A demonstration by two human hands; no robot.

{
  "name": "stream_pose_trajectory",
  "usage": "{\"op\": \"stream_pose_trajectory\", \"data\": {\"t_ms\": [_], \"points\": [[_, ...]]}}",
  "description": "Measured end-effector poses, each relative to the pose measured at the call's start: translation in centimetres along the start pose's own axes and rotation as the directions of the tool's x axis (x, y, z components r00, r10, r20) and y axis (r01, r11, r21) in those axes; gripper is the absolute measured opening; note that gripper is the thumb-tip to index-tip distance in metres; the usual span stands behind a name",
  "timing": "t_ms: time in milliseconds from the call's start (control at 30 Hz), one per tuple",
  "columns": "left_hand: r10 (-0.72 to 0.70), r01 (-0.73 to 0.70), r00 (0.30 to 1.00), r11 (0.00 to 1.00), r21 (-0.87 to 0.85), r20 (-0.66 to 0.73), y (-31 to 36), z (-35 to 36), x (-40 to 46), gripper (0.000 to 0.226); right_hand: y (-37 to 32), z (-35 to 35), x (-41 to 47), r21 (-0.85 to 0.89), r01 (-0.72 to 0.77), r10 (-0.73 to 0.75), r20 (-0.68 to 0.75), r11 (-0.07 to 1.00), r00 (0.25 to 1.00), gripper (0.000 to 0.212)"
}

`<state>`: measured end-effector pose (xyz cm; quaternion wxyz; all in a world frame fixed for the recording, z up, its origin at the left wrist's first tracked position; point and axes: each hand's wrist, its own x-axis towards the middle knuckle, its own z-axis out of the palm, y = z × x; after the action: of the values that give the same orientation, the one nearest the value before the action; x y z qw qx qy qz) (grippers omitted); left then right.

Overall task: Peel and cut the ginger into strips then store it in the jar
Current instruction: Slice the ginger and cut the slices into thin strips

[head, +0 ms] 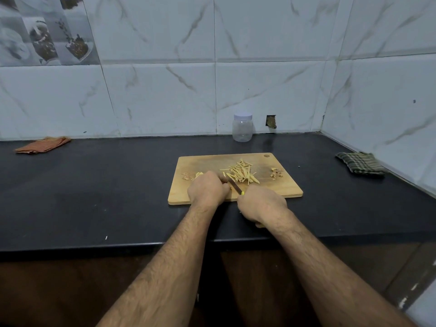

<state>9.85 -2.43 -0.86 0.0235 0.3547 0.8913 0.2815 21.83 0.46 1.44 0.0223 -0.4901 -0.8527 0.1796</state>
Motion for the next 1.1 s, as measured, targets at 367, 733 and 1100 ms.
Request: {"op": "stream_pose_trajectory", "data": {"t_ms": [367, 733, 1100], "points": [[0.013, -0.013, 0.998, 1.000, -0.007, -0.068, -0.3, 0.6, -0.7, 0.022, 0.8, 0.2, 0.1, 0.088, -0.003, -0.006, 0.101, 0.996, 0.995, 0.028], [-0.015, 0.013, 0.998, 0.999, -0.041, -0.062, -0.6, 0.8, -0.3, 0.022, 1.0, -0.2, 1.1, -0.048, 0.062, -0.064, -0.022, 0.997, 0.998, 0.025], [-0.003, 0.003, 0.999, 1.000, -0.007, -0.040, -0.5, 0.7, -0.2, 0.025, 0.7, 0.3, 1.6, -0.124, 0.074, -0.079, -0.038, 0.989, 0.996, 0.031]]}}
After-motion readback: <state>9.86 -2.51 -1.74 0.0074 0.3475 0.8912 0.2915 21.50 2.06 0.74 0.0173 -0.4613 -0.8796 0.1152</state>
